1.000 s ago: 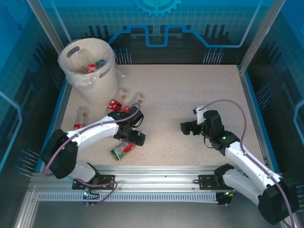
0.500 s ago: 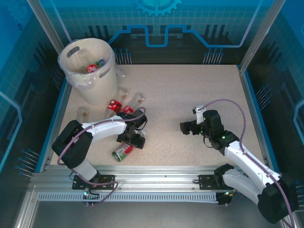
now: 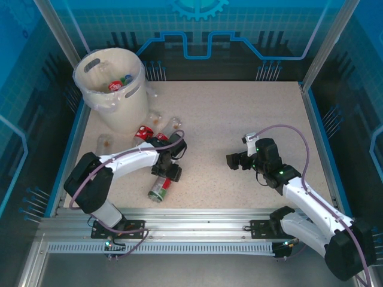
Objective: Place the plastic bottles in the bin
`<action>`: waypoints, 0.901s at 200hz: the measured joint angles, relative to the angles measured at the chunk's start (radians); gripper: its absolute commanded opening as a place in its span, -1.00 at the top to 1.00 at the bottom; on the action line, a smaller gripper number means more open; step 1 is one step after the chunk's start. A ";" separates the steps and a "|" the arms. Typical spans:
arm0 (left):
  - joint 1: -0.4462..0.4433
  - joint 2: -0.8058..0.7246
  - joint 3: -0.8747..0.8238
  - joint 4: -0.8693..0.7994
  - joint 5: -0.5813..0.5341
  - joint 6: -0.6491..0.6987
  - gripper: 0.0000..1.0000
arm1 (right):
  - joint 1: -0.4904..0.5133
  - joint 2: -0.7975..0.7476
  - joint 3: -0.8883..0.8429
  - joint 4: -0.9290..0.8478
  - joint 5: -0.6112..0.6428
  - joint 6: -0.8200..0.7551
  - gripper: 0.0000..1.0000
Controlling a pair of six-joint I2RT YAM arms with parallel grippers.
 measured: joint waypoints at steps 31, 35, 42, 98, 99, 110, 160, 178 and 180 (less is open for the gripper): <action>0.010 -0.060 0.157 -0.043 0.000 0.045 -0.17 | 0.000 -0.011 0.000 -0.002 0.000 -0.002 -0.99; 0.013 -0.064 0.181 -0.047 0.001 0.052 -0.13 | 0.000 -0.014 0.000 -0.002 0.000 -0.002 -0.99; 0.026 -0.076 0.235 -0.052 0.001 0.064 -0.08 | 0.000 -0.019 0.000 -0.003 0.000 -0.002 -0.99; 0.261 -0.128 0.598 0.020 0.009 0.158 0.24 | 0.000 -0.094 0.000 -0.022 0.000 0.002 -0.99; 0.268 -0.128 0.602 0.025 0.008 0.159 0.25 | 0.000 -0.095 0.000 -0.022 0.000 0.002 -0.99; 0.315 -0.136 0.625 0.074 0.008 0.164 0.31 | 0.000 -0.107 0.000 -0.029 0.000 0.002 -0.99; 0.493 -0.168 0.628 0.367 0.013 0.108 0.54 | 0.000 -0.144 0.000 -0.057 -0.001 0.008 -0.99; 0.565 -0.175 0.626 0.472 0.013 0.053 0.47 | 0.000 -0.155 0.000 -0.061 -0.001 0.010 -0.99; 0.574 -0.175 0.626 0.483 0.013 0.046 0.47 | 0.000 -0.156 0.000 -0.061 0.000 0.010 -0.99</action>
